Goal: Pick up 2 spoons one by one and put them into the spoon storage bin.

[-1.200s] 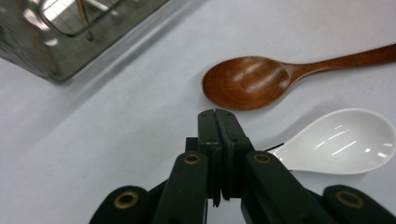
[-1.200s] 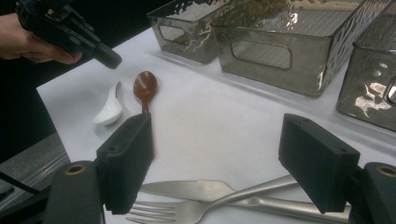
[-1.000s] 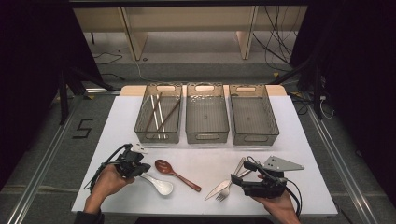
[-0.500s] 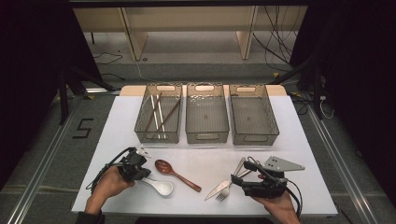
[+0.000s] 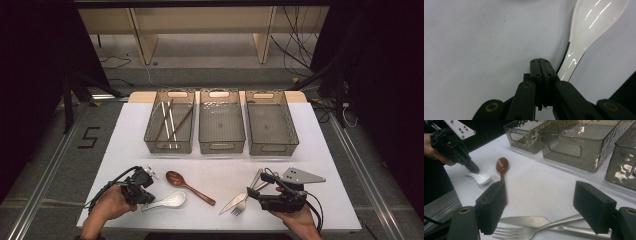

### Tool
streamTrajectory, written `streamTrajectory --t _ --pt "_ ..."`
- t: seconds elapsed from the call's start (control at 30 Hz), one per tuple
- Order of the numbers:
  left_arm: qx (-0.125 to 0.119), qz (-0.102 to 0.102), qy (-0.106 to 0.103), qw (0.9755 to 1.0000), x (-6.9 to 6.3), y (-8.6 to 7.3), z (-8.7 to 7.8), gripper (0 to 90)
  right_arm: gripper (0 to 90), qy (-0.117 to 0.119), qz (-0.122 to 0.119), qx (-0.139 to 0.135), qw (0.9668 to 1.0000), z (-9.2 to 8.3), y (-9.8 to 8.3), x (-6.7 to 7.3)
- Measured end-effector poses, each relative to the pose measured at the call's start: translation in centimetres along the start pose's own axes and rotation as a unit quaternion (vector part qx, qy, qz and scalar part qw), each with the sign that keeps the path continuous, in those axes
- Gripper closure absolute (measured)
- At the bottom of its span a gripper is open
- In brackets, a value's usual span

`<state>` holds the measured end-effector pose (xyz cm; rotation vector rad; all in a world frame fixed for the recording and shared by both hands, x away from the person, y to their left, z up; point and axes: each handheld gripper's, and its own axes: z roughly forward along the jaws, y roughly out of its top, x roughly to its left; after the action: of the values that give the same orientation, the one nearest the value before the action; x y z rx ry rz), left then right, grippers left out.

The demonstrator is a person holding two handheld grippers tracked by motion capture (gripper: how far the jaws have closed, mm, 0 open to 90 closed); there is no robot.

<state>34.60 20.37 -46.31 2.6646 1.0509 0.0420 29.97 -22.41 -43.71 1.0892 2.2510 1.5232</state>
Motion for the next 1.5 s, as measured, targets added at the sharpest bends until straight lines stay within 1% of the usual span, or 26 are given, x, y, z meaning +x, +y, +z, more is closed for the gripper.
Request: streamTrajectory --t 0.1,0.17,0.2,0.27,0.3,0.33,0.4,0.43,0.5,0.57,0.63,0.67,0.7,0.73,0.77,0.83,0.9,0.97,1.03,1.13,1.33,1.4,1.5 --pt "0.002 -0.002 -0.007 1.0 -0.3 -0.3 -0.2 88.8 27.1 0.0 0.001 0.002 1.0 0.0 0.0 0.0" --pt "0.005 0.004 -0.014 0.9999 -0.5 -0.3 -0.3 88.8 27.1 0.0 0.0 0.002 1.0 0.1 0.0 0.0" --pt "0.003 0.007 -0.012 0.9999 -0.5 -0.3 -0.4 88.7 27.1 0.0 0.0 0.002 1.0 0.1 0.0 0.0" --pt "-0.003 0.002 -0.007 1.0 -0.5 -0.3 -0.6 88.6 27.1 0.0 0.0 0.002 1.0 0.1 0.0 0.0" --pt "-0.006 0.004 -0.005 1.0 -0.5 -0.2 -0.7 88.3 27.0 0.0 0.0 0.002 1.0 0.1 0.0 0.0" --pt "-0.01 0.0 -0.004 0.9999 -0.5 -0.2 -0.9 87.4 27.1 0.0 0.0 0.002 1.0 0.1 0.0 0.0" --pt "-0.018 0.003 0.0 0.9998 -0.4 -0.2 -1.4 84.9 27.1 0.0 0.0 0.002 1.0 0.1 0.0 0.0" --pt "-0.024 0.0 0.004 0.9997 -0.5 -0.2 -1.6 83.2 27.1 0.0 0.0 0.002 1.0 0.1 0.0 0.0" --pt "-0.038 -0.005 0.004 0.9993 -0.6 -0.1 -2.1 76.0 27.1 0.0 0.0 0.002 1.0 0.1 0.0 0.0" --pt "-0.047 0.002 -0.003 0.9989 -0.8 0.0 -2.6 69.2 27.1 0.001 -0.001 0.002 1.0 0.1 0.0 0.0" --pt "-0.052 0.001 0.001 0.9987 -1.0 0.1 -2.9 56.4 27.0 0.0 0.0 0.002 1.0 0.1 0.0 0.0" --pt "-0.049 0.006 -0.001 0.9988 -1.1 0.2 -3.0 53.2 27.1 0.001 0.0 0.001 1.0 0.1 0.0 0.0" --pt "-0.049 0.006 -0.004 0.9988 -1.3 0.2 -3.0 49.0 27.0 0.001 0.0 0.002 1.0 0.1 0.0 0.0" --pt "-0.045 0.01 -0.006 0.9989 -1.4 0.2 -3.0 42.5 27.1 0.001 -0.001 0.002 1.0 0.1 0.0 0.0" --pt "-0.041 0.017 -0.003 0.999 -1.6 0.2 -3.0 36.9 27.1 0.001 -0.001 0.001 1.0 0.1 0.0 0.0" --pt "-0.031 0.026 -0.004 0.9992 -1.8 0.3 -2.7 31.0 27.0 0.001 -0.001 0.002 1.0 0.1 0.0 0.0" --pt "-0.024 0.034 -0.001 0.9992 -2.1 0.5 -2.4 27.5 27.1 0.001 -0.001 0.002 1.0 0.1 0.0 0.0" --pt "-0.02 0.035 0.001 0.9992 -2.3 0.6 -2.0 26.2 27.1 0.001 -0.001 0.002 1.0 0.1 0.0 0.0" --pt "-0.015 0.04 -0.003 0.9991 -2.4 0.7 -1.6 26.7 27.1 0.001 0.0 0.002 1.0 0.1 0.0 0.0" --pt "0.0 0.051 -0.004 0.9987 -2.7 0.9 -1.0 28.7 27.0 0.002 0.0 0.002 1.0 0.1 0.0 0.0" --pt "0.021 0.075 0.0 0.9969 -3.2 0.9 -0.1 41.2 27.1 0.002 0.0 0.002 1.0 0.1 0.0 0.0" --pt "0.023 0.078 0.0 0.9967 -3.2 0.8 0.0 46.6 27.1 0.002 0.001 0.002 1.0 0.1 0.0 0.0" --pt "0.026 0.089 -0.001 0.9956 -3.4 0.9 0.1 52.6 27.1 0.002 0.0 0.002 1.0 0.1 0.0 0.0"
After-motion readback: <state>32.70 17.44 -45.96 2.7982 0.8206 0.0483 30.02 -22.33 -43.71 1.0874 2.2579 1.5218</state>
